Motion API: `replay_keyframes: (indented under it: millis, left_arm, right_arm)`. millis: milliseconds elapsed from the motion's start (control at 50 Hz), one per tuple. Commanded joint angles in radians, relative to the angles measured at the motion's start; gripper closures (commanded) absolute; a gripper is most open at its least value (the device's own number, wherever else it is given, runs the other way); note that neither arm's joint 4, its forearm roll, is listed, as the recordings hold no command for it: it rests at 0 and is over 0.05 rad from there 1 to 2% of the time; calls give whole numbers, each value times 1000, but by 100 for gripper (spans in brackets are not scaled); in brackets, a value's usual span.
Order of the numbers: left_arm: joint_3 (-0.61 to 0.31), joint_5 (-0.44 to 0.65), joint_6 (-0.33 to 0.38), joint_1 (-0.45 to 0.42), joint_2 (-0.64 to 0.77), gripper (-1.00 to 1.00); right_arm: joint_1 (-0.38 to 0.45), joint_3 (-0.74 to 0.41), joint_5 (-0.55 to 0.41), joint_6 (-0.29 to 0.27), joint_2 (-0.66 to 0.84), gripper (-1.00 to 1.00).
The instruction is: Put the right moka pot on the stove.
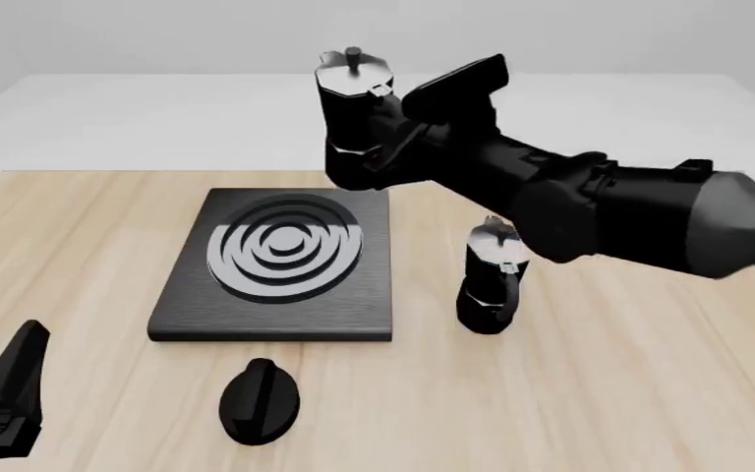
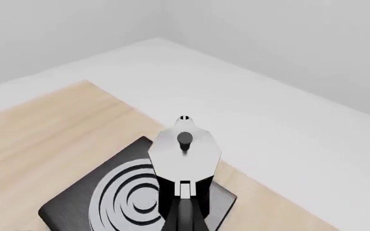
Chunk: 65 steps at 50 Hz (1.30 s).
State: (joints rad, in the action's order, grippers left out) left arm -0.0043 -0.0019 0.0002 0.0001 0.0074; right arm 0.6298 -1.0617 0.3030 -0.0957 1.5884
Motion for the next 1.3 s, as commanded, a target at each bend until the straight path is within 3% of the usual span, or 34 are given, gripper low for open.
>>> replay_keyframes:
  millis: [20, 240, 520, 1120, 1300]
  left_arm:
    - [0, 0, 0, 0, 0, -100]
    - [0, 0, 0, 0, 0, -100]
    - [0, 0, 0, 0, 0, -100]
    - [0, 0, 0, 0, 0, -100]
    - [0, 0, 0, 0, 0, -100]
  right_arm:
    - [84, -112, 13, 11, 78, 100]
    - [176, -193, -1, 24, 139, 100]
    - [198, -280, -15, 43, 228, 100]
    - [161, -345, 24, 98, 356, 100]
    - [139, -355, 30, 87, 381, 100]
